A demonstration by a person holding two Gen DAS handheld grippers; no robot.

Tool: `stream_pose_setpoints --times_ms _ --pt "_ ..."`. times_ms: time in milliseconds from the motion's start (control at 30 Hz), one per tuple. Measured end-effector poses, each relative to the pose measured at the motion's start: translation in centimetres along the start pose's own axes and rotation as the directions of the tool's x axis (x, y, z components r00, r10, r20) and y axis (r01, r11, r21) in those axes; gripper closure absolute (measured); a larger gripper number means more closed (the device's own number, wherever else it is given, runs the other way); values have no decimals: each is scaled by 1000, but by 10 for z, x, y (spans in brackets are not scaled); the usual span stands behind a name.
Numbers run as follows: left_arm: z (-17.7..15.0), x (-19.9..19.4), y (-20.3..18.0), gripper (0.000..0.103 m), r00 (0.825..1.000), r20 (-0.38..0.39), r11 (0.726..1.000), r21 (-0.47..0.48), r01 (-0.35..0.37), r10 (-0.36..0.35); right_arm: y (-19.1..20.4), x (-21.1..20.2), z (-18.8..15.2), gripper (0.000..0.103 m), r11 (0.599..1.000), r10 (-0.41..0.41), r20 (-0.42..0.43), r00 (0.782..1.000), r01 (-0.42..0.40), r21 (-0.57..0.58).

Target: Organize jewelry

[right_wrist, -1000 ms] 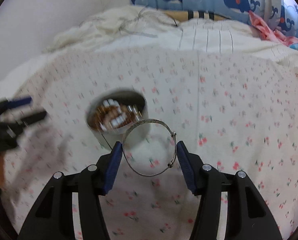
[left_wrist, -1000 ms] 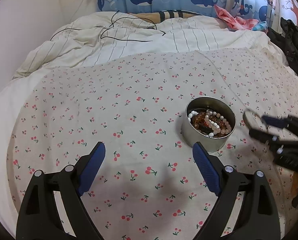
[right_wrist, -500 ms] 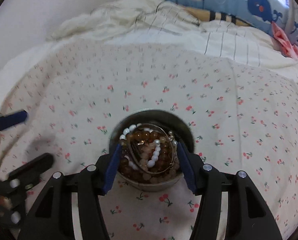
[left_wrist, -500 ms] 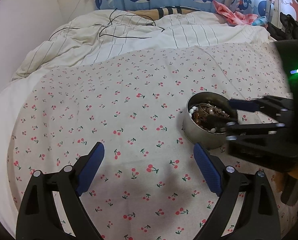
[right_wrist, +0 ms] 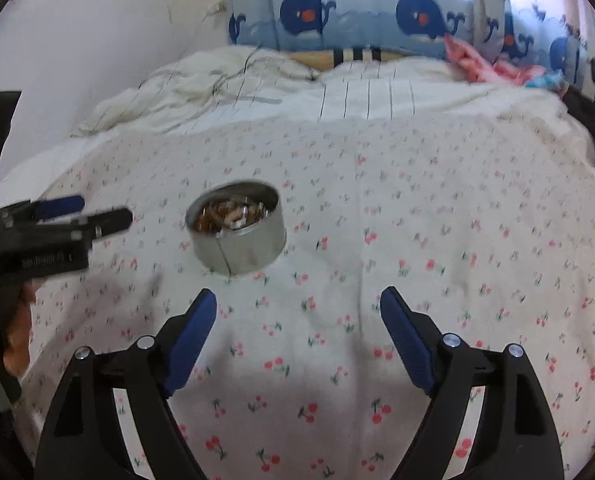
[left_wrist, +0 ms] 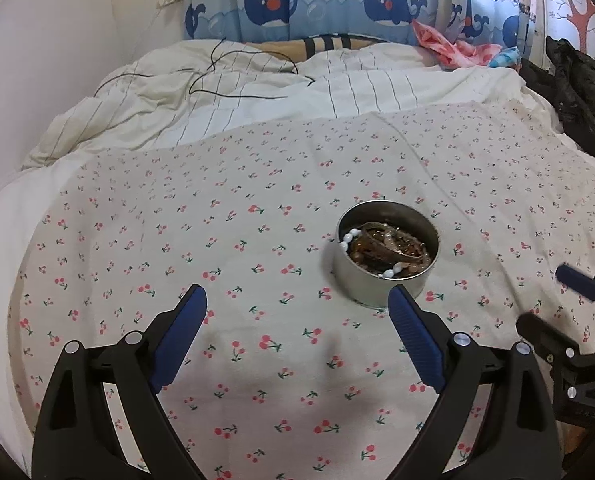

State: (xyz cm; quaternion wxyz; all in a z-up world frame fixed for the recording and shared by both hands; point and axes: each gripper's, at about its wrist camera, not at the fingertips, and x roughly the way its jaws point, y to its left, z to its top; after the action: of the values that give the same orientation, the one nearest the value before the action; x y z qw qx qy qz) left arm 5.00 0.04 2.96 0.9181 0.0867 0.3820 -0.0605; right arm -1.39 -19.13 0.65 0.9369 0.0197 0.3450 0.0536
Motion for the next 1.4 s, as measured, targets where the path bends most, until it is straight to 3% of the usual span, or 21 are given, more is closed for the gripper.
stream_pose_setpoints --times_ms 100,767,1400 --pt "-2 -2 -4 14 1000 10 1000 -12 9 -8 5 -4 1 13 999 -32 38 999 33 -29" --pt "-6 -5 -7 8 999 30 999 -42 13 -12 8 -2 -2 9 998 -45 44 998 46 -34" --pt "-11 9 -13 8 999 -41 1000 -22 -18 17 8 1 -4 8 998 -52 32 998 53 -39"
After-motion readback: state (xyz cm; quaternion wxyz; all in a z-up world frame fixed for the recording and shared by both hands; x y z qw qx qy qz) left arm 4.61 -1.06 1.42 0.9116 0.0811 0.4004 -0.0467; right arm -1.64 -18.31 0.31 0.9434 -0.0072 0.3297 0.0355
